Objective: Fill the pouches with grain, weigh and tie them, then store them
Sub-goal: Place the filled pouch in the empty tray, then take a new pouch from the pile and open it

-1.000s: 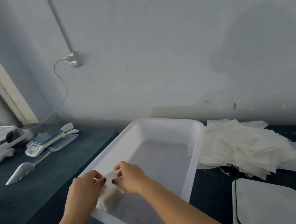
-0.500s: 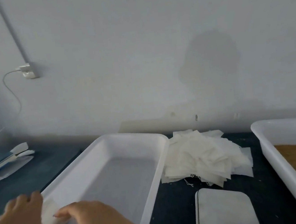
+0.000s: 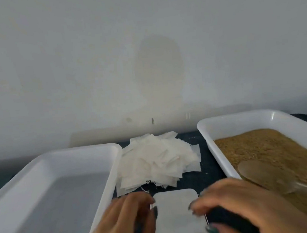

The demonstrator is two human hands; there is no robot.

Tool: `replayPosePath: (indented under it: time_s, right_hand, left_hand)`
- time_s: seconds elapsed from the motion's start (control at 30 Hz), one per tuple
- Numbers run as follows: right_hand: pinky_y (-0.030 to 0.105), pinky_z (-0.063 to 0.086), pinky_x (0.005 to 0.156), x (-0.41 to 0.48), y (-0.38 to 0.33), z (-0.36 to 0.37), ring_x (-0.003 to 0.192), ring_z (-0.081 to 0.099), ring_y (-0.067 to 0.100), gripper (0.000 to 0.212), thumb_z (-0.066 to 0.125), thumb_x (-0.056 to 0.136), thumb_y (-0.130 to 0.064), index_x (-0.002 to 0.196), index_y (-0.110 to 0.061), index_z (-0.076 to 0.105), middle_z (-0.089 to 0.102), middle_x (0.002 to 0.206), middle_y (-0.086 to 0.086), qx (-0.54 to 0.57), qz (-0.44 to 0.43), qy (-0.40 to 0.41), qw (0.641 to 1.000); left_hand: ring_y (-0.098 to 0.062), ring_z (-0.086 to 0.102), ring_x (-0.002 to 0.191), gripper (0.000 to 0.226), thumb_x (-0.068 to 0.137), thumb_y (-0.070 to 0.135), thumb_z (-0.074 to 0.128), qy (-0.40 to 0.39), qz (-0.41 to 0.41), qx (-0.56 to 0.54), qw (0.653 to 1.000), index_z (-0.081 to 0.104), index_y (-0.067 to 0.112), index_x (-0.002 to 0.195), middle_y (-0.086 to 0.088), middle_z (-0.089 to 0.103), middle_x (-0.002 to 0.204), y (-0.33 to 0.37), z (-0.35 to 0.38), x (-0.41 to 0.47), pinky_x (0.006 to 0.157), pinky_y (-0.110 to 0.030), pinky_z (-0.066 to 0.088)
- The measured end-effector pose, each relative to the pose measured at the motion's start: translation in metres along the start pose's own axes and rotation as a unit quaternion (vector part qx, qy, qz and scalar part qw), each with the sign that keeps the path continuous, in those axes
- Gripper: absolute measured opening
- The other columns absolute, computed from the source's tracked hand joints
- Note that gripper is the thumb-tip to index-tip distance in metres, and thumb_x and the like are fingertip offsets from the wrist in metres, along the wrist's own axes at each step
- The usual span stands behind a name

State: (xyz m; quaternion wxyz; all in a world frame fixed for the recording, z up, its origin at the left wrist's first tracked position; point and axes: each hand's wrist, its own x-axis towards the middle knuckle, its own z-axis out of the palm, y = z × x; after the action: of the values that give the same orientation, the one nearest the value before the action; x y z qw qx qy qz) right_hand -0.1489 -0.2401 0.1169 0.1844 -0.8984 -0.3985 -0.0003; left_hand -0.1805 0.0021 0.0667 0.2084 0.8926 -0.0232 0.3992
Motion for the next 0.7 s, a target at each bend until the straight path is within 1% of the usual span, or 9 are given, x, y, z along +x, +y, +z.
replayPosePath:
  time_s: [0.03,0.1,0.17,0.23,0.37,0.47,0.57,0.63,0.7]
  right_hand:
    - [0.007,0.048,0.087,-0.011,0.02,-0.001,0.101,0.052,-0.025,0.039,0.035,0.093,-0.071,0.122,-0.055,0.056,0.056,0.103,-0.047,-0.021,0.015,0.041,0.999]
    - [0.013,0.051,0.076,-0.022,0.076,-0.008,0.102,0.055,-0.019,0.038,0.028,0.086,-0.079,0.118,-0.068,0.045,0.055,0.109,-0.045,-0.078,0.114,0.147,0.98]
    - [0.022,0.053,0.087,-0.036,0.134,-0.011,0.106,0.058,-0.009,0.029,0.043,0.082,-0.07,0.111,-0.07,0.037,0.056,0.116,-0.039,-0.099,0.198,0.16,0.962]
    - [0.031,0.053,0.097,-0.044,0.177,-0.007,0.113,0.059,0.001,0.042,0.06,0.084,-0.052,0.117,-0.06,0.035,0.058,0.131,-0.023,-0.147,0.241,0.144,0.948]
    - [0.027,0.05,0.101,-0.044,0.215,0.012,0.116,0.058,0.002,0.05,0.06,0.087,-0.052,0.134,-0.042,0.051,0.057,0.136,-0.018,-0.164,0.31,0.082,0.933]
    - [0.017,0.049,0.092,-0.042,0.201,0.023,0.102,0.054,-0.005,0.05,0.06,0.091,-0.051,0.138,-0.045,0.046,0.054,0.123,-0.026,-0.147,0.321,0.064,0.933]
    - [0.015,0.051,0.078,-0.037,0.193,0.025,0.086,0.057,-0.005,0.045,0.06,0.093,-0.046,0.135,-0.046,0.043,0.047,0.102,-0.032,-0.111,0.305,0.062,0.944]
    - [0.015,0.052,0.076,-0.035,0.19,0.024,0.084,0.059,-0.005,0.045,0.06,0.094,-0.045,0.135,-0.045,0.043,0.049,0.102,-0.03,-0.096,0.306,0.056,0.946]
    - [0.015,0.051,0.085,-0.034,0.189,0.022,0.095,0.056,-0.006,0.049,0.06,0.093,-0.047,0.139,-0.045,0.041,0.049,0.117,-0.031,-0.111,0.311,0.067,0.942]
  left_hand:
    - [0.007,0.051,0.066,0.008,0.084,0.03,0.062,-0.021,0.046,-0.023,0.998,0.062,0.037,0.081,0.025,0.055,0.072,0.01,0.018,0.005,0.061,-0.003,0.041]
    - [0.004,0.057,0.08,0.009,0.093,0.029,0.059,-0.144,-0.009,-0.058,0.988,0.06,0.036,0.099,0.02,0.061,0.091,0.019,0.059,0.025,0.065,-0.013,0.049]
    - [-0.005,0.056,0.101,0.019,0.101,0.03,0.049,-0.2,-0.052,-0.018,0.978,0.057,0.032,0.118,0.013,0.062,0.113,-0.002,0.106,0.055,0.083,-0.024,0.05]
    - [-0.012,0.05,0.119,0.03,0.103,0.026,0.045,-0.223,-0.085,0.009,0.971,0.052,0.026,0.132,0.007,0.057,0.131,-0.022,0.146,0.082,0.093,-0.027,0.046]
    - [-0.019,0.038,0.136,0.043,0.104,0.023,0.043,-0.261,-0.114,0.063,0.956,0.038,0.015,0.146,-0.002,0.044,0.148,-0.053,0.194,0.107,0.101,-0.032,0.04]
    - [-0.024,0.05,0.123,0.038,0.102,0.03,0.044,-0.313,-0.139,0.121,0.932,0.044,0.012,0.136,-0.005,0.053,0.134,-0.07,0.207,0.115,0.085,-0.035,0.043]
    - [-0.028,0.061,0.095,0.014,0.098,0.018,0.043,-0.302,-0.112,0.142,0.936,0.056,0.014,0.097,-0.006,0.064,0.104,-0.073,0.209,0.114,0.067,-0.031,0.037]
    - [-0.029,0.06,0.084,0.014,0.095,0.011,0.045,-0.289,-0.088,0.148,0.942,0.05,0.016,0.083,-0.006,0.063,0.093,-0.076,0.205,0.112,0.063,-0.031,0.036]
    - [-0.026,0.049,0.071,0.02,0.094,0.009,0.044,-0.248,-0.093,0.116,0.957,0.044,0.016,0.075,-0.005,0.06,0.081,-0.078,0.199,0.108,0.06,-0.03,0.034]
